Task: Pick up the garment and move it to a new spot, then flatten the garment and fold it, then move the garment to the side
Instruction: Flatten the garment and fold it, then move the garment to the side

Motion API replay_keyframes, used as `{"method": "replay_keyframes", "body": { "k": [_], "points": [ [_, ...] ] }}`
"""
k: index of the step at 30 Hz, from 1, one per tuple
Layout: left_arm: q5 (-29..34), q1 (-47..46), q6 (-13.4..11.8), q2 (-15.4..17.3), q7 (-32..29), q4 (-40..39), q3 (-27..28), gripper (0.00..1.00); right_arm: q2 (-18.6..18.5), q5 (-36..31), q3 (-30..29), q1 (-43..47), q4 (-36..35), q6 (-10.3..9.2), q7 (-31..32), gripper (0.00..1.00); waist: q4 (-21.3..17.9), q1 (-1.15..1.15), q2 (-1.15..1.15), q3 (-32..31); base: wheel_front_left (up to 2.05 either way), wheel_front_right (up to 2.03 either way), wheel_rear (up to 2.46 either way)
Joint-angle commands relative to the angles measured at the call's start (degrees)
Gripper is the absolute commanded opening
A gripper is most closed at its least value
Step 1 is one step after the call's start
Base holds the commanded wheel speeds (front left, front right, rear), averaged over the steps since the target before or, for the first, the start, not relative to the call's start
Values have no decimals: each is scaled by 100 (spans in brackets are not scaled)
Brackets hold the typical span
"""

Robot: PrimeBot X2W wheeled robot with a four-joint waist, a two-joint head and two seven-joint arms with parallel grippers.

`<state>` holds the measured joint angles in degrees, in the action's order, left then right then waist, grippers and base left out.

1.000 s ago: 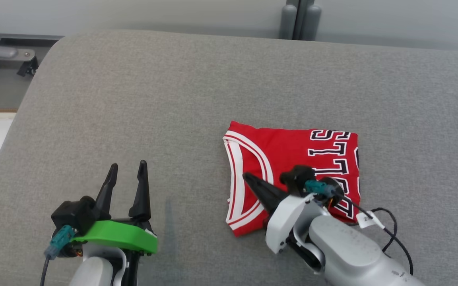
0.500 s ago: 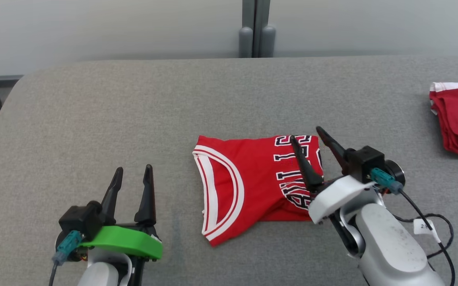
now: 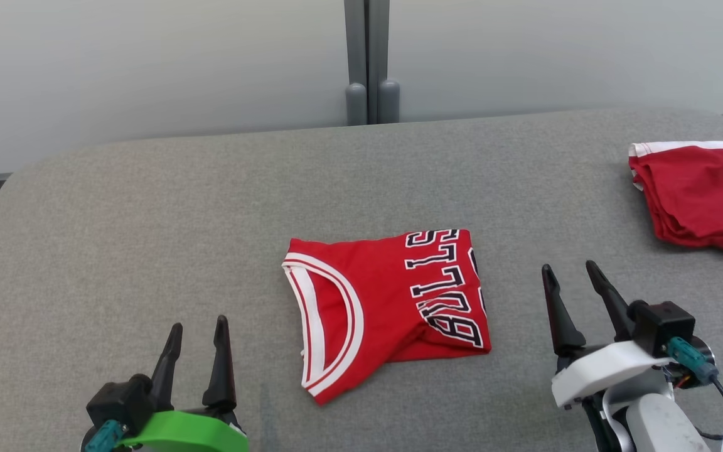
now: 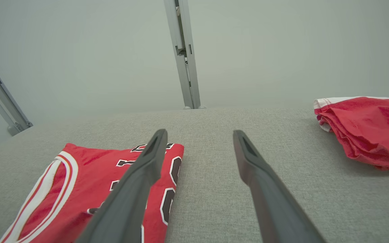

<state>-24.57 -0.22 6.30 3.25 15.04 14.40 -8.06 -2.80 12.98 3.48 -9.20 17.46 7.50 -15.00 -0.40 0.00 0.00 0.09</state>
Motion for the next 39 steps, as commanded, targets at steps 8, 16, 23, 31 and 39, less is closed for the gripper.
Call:
{"method": "replay_keyframes", "body": {
  "k": [8, 16, 23, 31, 39],
  "points": [
    [222, 370, -33, -21, 16, -87, 124, 100, -20, 183, -172, 622, -286, -3, -24, 100, -5, 0, 0, -50, 0, 0, 0],
    [211, 423, -33, -32, 17, -82, 144, 100, -21, 196, -203, 760, -303, -3, -24, 100, -1, 0, 0, -56, 0, 0, 0],
    [205, 368, -41, -31, 17, -81, 94, 100, -20, 105, -224, 669, -282, -3, -24, 100, 10, 0, 0, -47, 0, 0, 0],
    [260, 307, -61, -32, 17, -56, 72, 100, -19, -20, -169, 560, -141, -3, -24, 100, 56, 0, 0, -23, 0, 0, 0],
    [315, 146, -43, -31, 17, -25, 17, 100, -21, -501, -141, -253, 202, -3, 885, 100, 200, 0, 0, 86, 0, 0, 0]
  ]
}}
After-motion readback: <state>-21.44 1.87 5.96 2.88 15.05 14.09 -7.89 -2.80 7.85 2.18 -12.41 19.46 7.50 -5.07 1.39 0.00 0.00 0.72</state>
